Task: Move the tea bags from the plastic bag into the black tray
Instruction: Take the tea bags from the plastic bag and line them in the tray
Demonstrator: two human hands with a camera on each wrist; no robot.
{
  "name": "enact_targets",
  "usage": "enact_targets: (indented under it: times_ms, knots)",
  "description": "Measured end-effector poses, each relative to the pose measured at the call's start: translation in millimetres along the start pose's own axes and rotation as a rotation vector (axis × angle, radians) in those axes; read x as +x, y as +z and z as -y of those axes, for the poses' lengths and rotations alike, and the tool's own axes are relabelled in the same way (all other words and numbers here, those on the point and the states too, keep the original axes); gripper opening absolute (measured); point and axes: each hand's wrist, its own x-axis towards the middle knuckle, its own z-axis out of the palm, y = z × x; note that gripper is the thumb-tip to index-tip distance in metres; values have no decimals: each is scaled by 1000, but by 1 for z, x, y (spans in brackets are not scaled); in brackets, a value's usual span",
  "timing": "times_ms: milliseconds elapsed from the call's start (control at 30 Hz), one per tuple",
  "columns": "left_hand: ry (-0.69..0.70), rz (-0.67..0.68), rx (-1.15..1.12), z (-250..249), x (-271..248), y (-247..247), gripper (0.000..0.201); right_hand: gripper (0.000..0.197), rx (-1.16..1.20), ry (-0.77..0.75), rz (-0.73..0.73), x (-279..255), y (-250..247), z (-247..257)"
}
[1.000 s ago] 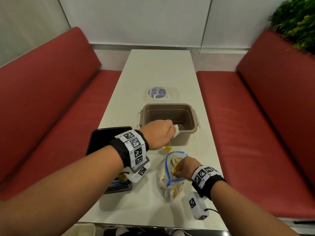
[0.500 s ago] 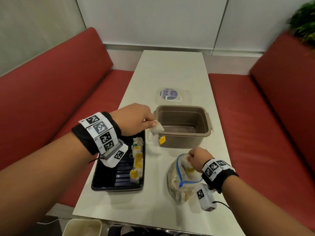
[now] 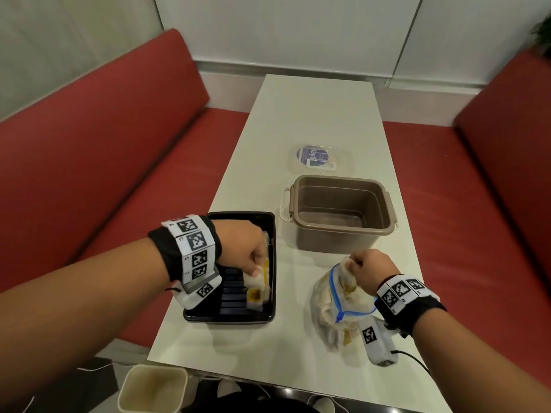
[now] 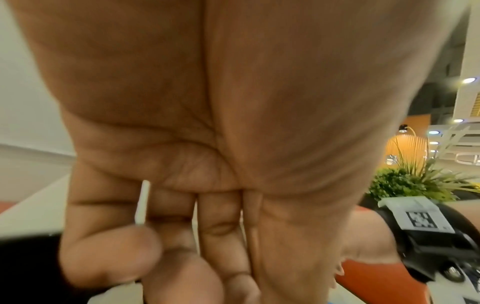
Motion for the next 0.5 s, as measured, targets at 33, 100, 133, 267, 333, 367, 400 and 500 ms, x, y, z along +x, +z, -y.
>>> enact_targets:
  times_ms: [33, 100, 133, 267, 333, 367, 400, 500]
  knots:
    - [7, 39, 3, 0, 6, 7, 25, 24, 10, 10, 1, -1, 2, -1]
    - [24, 106, -12, 0, 17, 21, 27, 22, 31, 28, 1, -3, 4, -2]
    - [30, 128, -23, 0, 23, 27, 28, 22, 42, 35, 5, -4, 6, -3]
    - [35, 175, -55, 9, 47, 50, 26, 20, 72, 65, 20, -8, 8, -6]
    - [19, 209, -46, 11, 57, 57, 20, 20, 75, 75, 20, -10, 8, -6]
    - [13, 226, -32, 12, 62, 61, 20, 20, 76, 80, 21, -11, 8, -6]
    - [13, 240, -12, 13, 66, 64, 20, 19, 79, 84, 22, -12, 8, -6]
    - [35, 246, 7, 15, 75, 71, 22, 22, 99, 88, 18, -15, 9, -5]
